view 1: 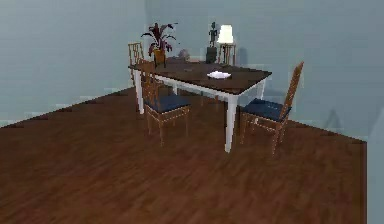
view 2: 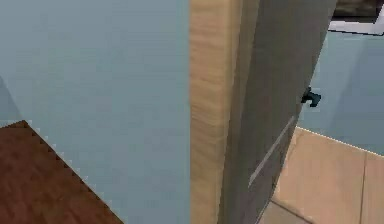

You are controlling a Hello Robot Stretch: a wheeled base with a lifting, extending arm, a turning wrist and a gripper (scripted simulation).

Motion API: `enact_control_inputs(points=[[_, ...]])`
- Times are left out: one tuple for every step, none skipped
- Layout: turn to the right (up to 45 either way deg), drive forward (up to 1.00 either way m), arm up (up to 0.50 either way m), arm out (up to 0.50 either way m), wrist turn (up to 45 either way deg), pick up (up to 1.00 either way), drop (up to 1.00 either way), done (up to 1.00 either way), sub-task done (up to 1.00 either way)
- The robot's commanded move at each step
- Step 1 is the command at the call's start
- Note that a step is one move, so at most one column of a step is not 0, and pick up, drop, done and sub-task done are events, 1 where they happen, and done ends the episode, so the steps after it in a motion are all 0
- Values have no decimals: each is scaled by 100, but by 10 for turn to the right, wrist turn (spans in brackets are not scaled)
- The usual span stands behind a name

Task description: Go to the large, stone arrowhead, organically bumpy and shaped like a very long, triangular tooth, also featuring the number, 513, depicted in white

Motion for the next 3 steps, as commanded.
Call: enact_control_inputs(points=[[0, 100, 0, 0, 0, 0, 0, 0, 0], [0, 65, 0, 0, 0, 0, 0, 0, 0], [0, 0, 0, 0, 0, 0, 0, 100, 0]])
